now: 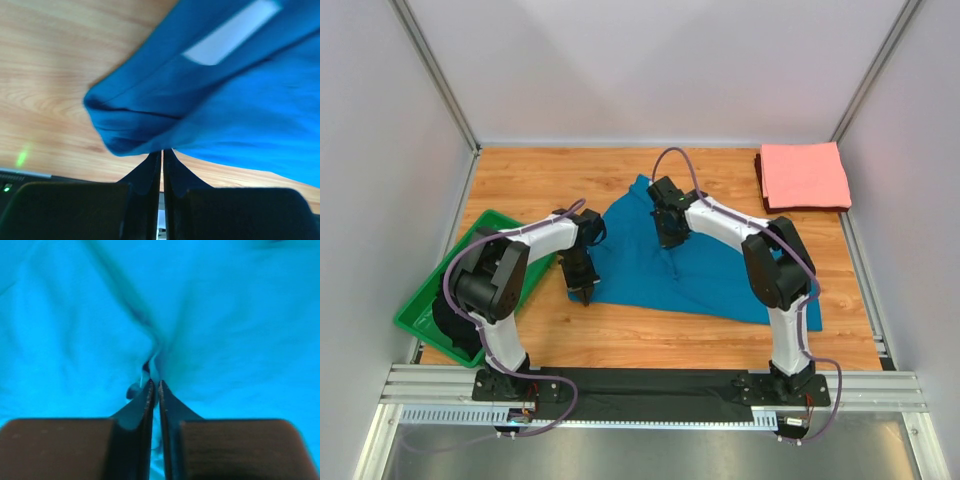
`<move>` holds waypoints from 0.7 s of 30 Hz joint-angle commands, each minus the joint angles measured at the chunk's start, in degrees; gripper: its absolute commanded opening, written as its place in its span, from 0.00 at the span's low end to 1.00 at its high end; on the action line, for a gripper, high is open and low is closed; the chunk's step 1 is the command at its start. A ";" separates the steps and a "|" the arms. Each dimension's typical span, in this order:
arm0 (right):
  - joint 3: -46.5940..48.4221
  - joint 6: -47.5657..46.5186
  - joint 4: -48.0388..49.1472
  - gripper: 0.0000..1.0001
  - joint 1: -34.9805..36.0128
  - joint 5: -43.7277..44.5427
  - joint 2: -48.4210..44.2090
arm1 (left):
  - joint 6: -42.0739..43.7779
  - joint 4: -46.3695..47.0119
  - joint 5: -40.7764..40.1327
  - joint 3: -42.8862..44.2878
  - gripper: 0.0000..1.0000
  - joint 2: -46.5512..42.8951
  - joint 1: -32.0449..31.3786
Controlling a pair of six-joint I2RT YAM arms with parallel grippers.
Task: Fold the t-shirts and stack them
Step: Fold the tshirt
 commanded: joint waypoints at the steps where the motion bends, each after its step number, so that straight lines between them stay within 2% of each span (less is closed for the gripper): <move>1: -0.70 -1.02 -0.11 0.11 -3.93 2.84 -4.55 | 0.37 -2.50 -2.89 -0.48 0.08 -0.34 -0.09; 4: -3.59 0.56 -0.73 0.17 -5.79 3.73 -7.62 | -0.07 -3.38 -3.42 -0.66 0.08 -1.39 -0.09; 7: -5.36 1.00 0.85 0.23 -5.88 0.94 -11.93 | -0.34 -4.17 -3.42 -0.92 0.08 -2.01 -0.09; 12: -8.35 2.41 -1.78 0.25 -5.88 -0.49 -16.15 | -1.21 -5.92 -3.42 -1.54 0.08 -3.15 -0.09; 15: -10.89 3.99 -4.24 0.24 -7.37 -0.22 -19.74 | -1.39 -6.81 -2.55 0.03 0.08 -8.22 -0.35; 18: -13.88 5.92 -6.87 0.24 -10.17 0.47 -23.35 | -0.08 -1.64 1.04 2.49 0.12 -12.72 -0.35; 21: -17.56 7.60 -11.44 0.24 -13.16 3.37 -25.37 | 0.01 0.75 2.29 5.92 0.13 -10.28 -0.35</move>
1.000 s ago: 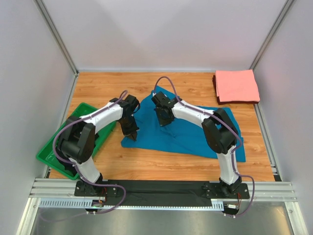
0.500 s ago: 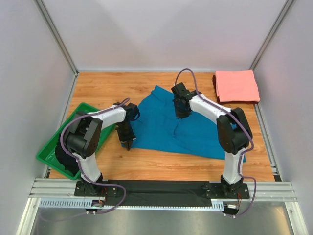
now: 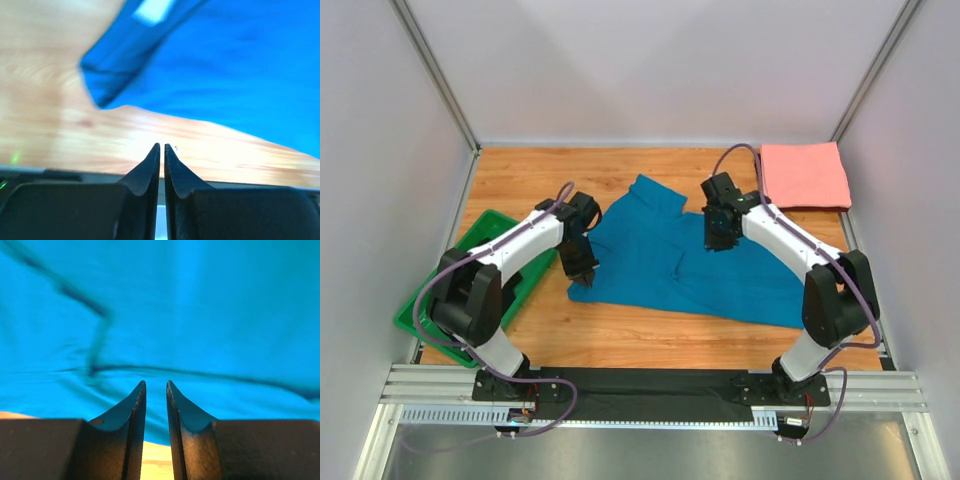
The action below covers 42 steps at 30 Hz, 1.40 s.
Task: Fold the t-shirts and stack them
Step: Fold the tshirt
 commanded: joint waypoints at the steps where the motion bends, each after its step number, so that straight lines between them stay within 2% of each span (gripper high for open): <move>1: -4.44 3.47 -6.79 0.24 -4.01 3.79 -5.24 | 0.52 3.88 2.71 5.14 0.13 1.50 -0.26; 5: -12.00 4.88 -9.79 0.24 -11.74 5.64 -10.35 | 2.10 1.50 2.36 7.17 0.11 10.91 -0.26; 6: -13.40 4.44 -9.88 0.24 -15.59 5.91 -11.23 | 2.10 1.06 1.40 6.74 0.10 13.53 -0.26; 8: -17.27 3.74 -9.18 0.24 -19.12 6.17 -13.07 | 1.75 0.53 0.17 4.20 0.09 14.44 -0.26; 11: -20.88 3.56 -8.12 0.24 -24.58 7.14 -13.79 | 0.87 0.36 -1.68 -0.10 0.09 12.34 -0.26; 14: -19.41 5.75 -9.87 0.24 -28.09 7.58 -12.82 | -0.18 -0.44 -2.48 -3.53 0.09 9.18 -0.35; 18: -16.85 7.86 -10.50 0.26 -30.92 3.46 -12.38 | -0.63 -0.08 -2.04 -6.89 0.09 5.74 -0.35; 21: -13.43 4.97 -8.58 0.31 -31.79 -0.67 -12.47 | 0.34 -1.83 -2.04 -5.32 0.09 4.68 -0.35; 22: -12.55 3.92 -7.69 0.34 -32.23 -2.16 -12.47 | 0.69 -2.45 -2.04 -3.05 0.10 4.42 -0.35; 24: -9.57 0.75 -4.28 0.46 -34.43 -8.67 -11.42 | 1.74 -5.07 -2.48 0.39 0.13 3.98 -0.35; 25: -8.42 0.14 -3.30 0.48 -35.22 -9.38 -10.80 | 2.27 -5.96 -2.91 4.75 0.14 3.89 -0.26; 28: -5.08 -2.94 2.23 0.58 -39.43 -18.84 -7.83 | 5.77 -7.64 -3.09 14.77 0.21 4.24 -0.09; 29: -4.11 -4.25 3.12 0.62 -41.10 -22.97 -6.68 | 7.01 -7.38 -3.09 17.34 0.30 5.03 0.09; 34: 2.47 -8.83 4.88 0.63 -43.14 -28.27 2.89 | 13.34 -3.34 -2.57 32.63 0.35 11.44 2.89; 38: 4.77 -8.66 6.90 0.64 -44.62 -32.57 11.07 | 14.58 -1.58 3.66 38.28 0.35 20.31 4.66; 42: 9.60 -9.62 7.79 0.65 -44.89 -31.19 17.04 | 14.84 -0.44 4.03 39.16 0.34 25.15 4.66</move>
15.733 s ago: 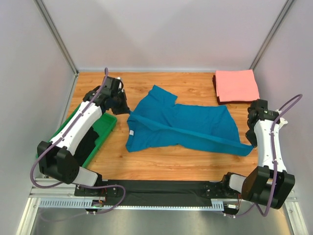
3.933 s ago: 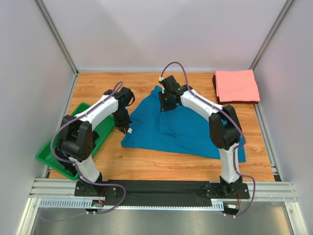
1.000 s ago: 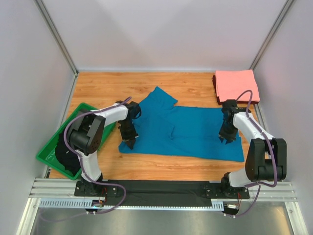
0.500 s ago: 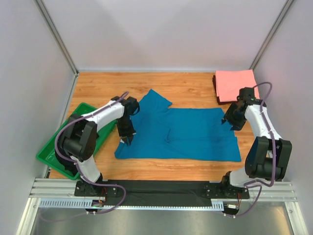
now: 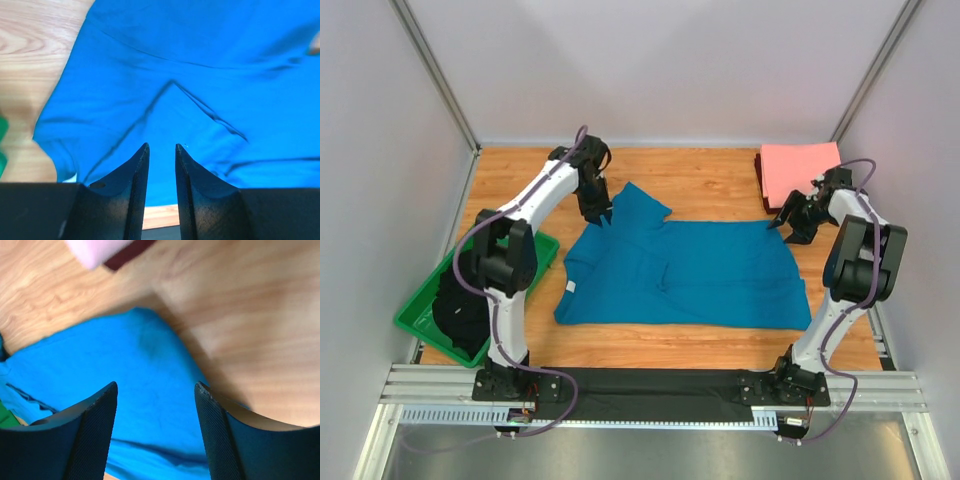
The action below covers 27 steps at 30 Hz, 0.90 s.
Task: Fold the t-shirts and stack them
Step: Fold the tshirt
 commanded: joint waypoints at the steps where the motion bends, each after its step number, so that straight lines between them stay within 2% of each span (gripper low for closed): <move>1: 5.65 -2.19 2.43 0.65 -0.81 -1.66 3.14 | 2.30 -0.09 2.67 0.13 0.34 3.82 -0.24; 10: 4.69 -2.20 6.65 0.67 -3.53 -1.12 4.10 | 3.09 0.10 0.48 0.56 0.34 11.03 -0.24; 27: 3.28 -3.34 8.49 0.67 -3.53 -16.32 9.91 | 1.77 0.62 -0.14 3.20 0.34 14.90 -0.15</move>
